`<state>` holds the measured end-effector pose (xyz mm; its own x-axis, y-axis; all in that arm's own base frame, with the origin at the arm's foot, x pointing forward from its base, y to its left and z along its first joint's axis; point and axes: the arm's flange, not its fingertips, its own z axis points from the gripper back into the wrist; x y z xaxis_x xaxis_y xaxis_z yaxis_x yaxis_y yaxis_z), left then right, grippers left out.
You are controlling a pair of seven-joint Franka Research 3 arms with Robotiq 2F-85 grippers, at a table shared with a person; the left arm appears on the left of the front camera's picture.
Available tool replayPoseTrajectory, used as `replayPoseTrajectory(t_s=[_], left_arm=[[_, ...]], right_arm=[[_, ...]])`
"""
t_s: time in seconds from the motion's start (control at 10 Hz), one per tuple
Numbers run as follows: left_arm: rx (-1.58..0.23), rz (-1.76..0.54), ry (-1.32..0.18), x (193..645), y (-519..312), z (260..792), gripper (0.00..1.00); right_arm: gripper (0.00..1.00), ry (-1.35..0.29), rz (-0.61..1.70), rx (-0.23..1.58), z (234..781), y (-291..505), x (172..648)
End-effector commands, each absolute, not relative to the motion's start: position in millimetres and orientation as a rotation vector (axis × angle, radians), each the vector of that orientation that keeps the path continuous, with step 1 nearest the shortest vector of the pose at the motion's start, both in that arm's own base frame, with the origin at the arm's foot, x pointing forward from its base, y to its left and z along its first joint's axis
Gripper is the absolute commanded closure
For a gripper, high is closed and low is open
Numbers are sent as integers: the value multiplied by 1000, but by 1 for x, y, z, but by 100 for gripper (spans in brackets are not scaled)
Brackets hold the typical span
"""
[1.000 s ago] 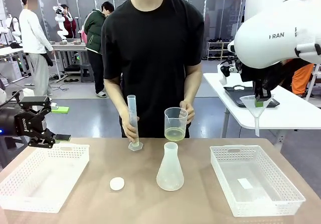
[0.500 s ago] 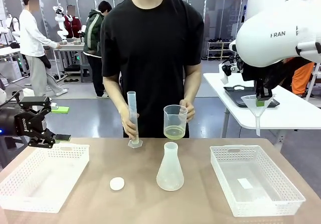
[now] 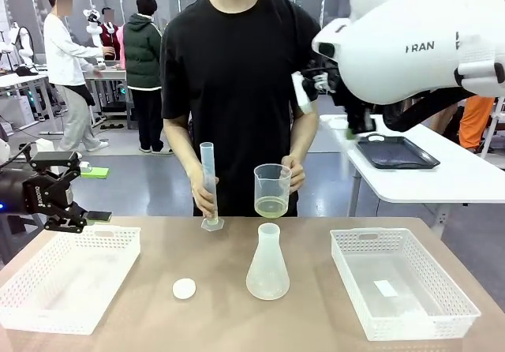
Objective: Prepare the solutions needed for the experiment.
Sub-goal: Pick up the Plastic Funnel and insert it into the Big flask.
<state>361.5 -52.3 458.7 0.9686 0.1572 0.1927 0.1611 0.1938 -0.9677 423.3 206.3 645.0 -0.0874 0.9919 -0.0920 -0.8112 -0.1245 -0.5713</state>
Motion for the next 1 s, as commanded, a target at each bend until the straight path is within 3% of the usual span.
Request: replayPoseTrajectory(t_s=[0.0,0.3,0.8,0.9], left_arm=[[-1403,1,-273,358,-54,459,0],[-1403,1,-273,358,-54,459,0],[-1403,1,-273,358,-54,459,0],[-1403,1,-273,358,-54,459,0]], right_arm=[[96,-623,1796,-447,642,226,410],[96,-780,1964,-386,654,258,380],[96,-688,2065,-462,656,266,368],[96,-739,2038,-448,660,278,365]])
